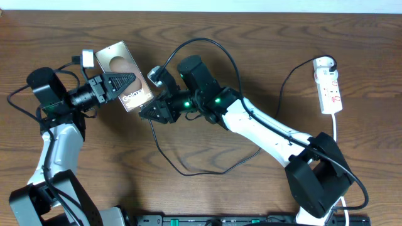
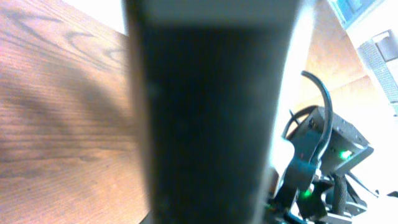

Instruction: Plug charger to phone and switch on socket

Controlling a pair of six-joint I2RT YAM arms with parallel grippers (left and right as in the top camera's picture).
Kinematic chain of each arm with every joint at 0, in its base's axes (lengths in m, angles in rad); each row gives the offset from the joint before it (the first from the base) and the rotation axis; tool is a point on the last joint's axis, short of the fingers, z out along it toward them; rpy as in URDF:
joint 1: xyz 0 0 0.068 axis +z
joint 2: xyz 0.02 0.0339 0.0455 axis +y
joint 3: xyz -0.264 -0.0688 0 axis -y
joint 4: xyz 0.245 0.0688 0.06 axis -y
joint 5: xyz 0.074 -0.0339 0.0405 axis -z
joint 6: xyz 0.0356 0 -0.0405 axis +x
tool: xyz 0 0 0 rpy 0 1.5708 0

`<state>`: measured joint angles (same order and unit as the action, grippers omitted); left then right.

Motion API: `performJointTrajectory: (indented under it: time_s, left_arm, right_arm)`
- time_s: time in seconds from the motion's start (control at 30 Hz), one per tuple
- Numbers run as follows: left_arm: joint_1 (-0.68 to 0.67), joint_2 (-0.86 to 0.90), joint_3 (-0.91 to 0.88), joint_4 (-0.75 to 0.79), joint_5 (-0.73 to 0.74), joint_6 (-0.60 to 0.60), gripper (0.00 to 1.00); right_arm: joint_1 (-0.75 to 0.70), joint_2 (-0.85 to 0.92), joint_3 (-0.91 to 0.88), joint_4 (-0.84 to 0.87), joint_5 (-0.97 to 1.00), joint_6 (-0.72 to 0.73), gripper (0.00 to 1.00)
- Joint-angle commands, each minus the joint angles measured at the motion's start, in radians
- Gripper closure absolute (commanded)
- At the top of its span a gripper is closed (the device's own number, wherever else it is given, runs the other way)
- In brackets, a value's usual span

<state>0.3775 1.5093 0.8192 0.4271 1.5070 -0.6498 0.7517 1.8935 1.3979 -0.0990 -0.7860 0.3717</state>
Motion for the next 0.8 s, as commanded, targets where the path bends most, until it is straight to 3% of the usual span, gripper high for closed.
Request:
performJointTrajectory:
  time_s: [0.0,0.03,0.07,0.4,0.77]
  left_arm:
    - [0.0,-0.011,-0.006,0.018,0.064,0.018,0.93]
    - [0.006,-0.011,-0.006,0.025,0.064,0.018,0.92]
    - [0.013,-0.011,-0.006,0.031,0.064,0.018,0.92]
    - [0.154,-0.001,-0.007,0.007,0.02,0.055,0.93]
    - [0.16,0.074,-0.092,-0.141,-0.131,0.14,0.92]
  right_arm:
    - [-0.006,-0.037,0.029,0.004,0.02,-0.005,0.18]
    - [-0.006,-0.037,0.029,0.002,0.021,-0.005,0.04]
    - [-0.006,-0.037,0.029,0.0,0.021,-0.006,0.01]
    - [-0.018,-0.037,0.029,-0.005,0.08,0.035,0.01]
    - [-0.087,-0.037,0.029,-0.006,0.087,0.082,0.01]
